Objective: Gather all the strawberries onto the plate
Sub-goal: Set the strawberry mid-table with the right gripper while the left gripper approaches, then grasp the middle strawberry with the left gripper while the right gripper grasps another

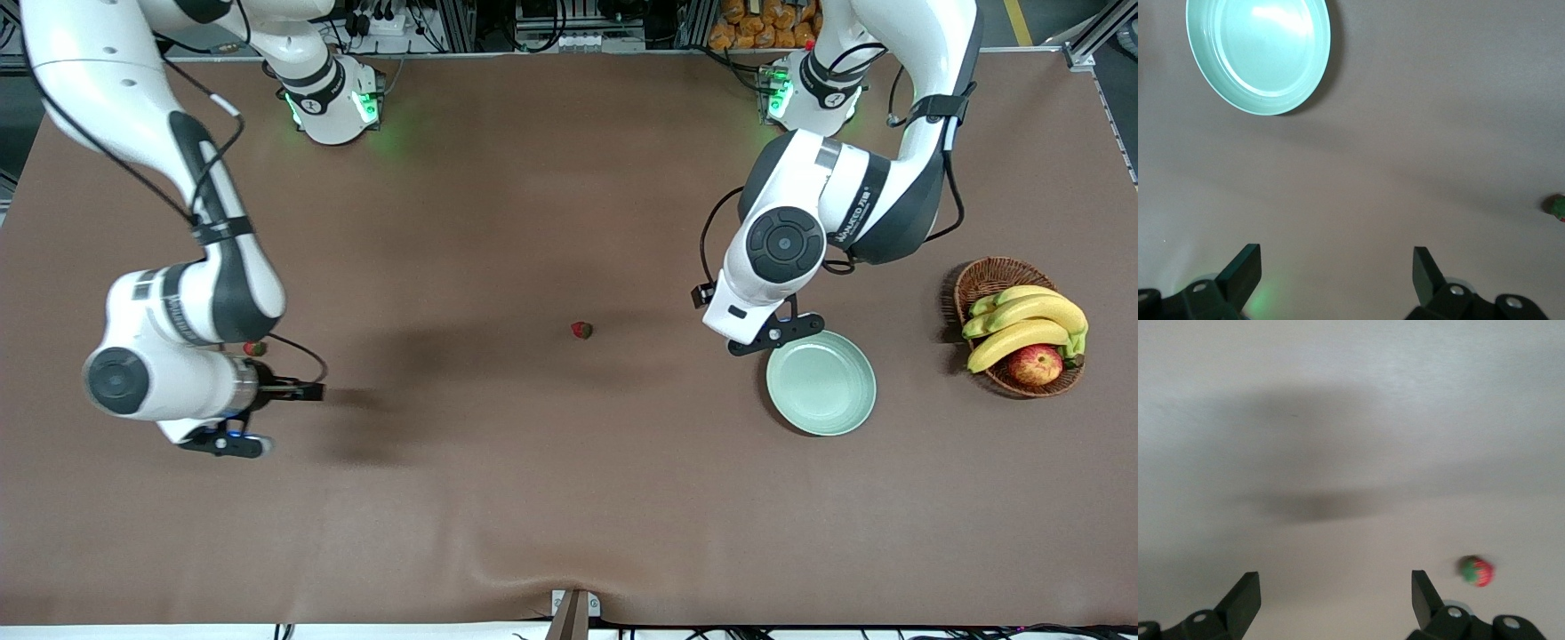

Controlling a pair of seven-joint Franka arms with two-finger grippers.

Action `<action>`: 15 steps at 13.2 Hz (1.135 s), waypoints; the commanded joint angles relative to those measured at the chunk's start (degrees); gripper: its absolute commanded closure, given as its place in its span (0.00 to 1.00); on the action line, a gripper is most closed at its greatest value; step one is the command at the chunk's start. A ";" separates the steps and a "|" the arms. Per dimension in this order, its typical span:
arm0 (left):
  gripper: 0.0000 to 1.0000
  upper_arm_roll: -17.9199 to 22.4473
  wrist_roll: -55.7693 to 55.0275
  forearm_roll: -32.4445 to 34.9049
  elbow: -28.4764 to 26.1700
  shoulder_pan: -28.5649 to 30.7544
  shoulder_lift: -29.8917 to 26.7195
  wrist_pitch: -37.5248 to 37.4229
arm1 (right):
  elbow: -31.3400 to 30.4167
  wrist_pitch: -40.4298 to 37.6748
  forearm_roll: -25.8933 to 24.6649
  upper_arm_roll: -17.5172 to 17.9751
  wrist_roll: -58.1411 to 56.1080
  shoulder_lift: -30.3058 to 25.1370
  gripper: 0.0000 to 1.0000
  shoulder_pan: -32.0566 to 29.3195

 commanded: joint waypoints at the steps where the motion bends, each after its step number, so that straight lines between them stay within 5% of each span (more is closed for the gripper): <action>1: 0.00 0.50 -3.08 1.69 0.70 -1.74 1.06 0.00 | -5.17 1.00 -2.35 1.33 -7.94 -2.97 0.00 -4.46; 8: 0.00 0.50 -17.30 1.70 8.16 -7.45 10.53 1.40 | -23.45 17.51 -2.97 1.24 -17.01 -8.34 0.02 -11.23; 15: 0.00 0.50 -29.98 1.53 10.55 -11.05 18.10 16.49 | -28.82 23.07 -2.97 1.33 -23.09 -7.73 0.39 -15.02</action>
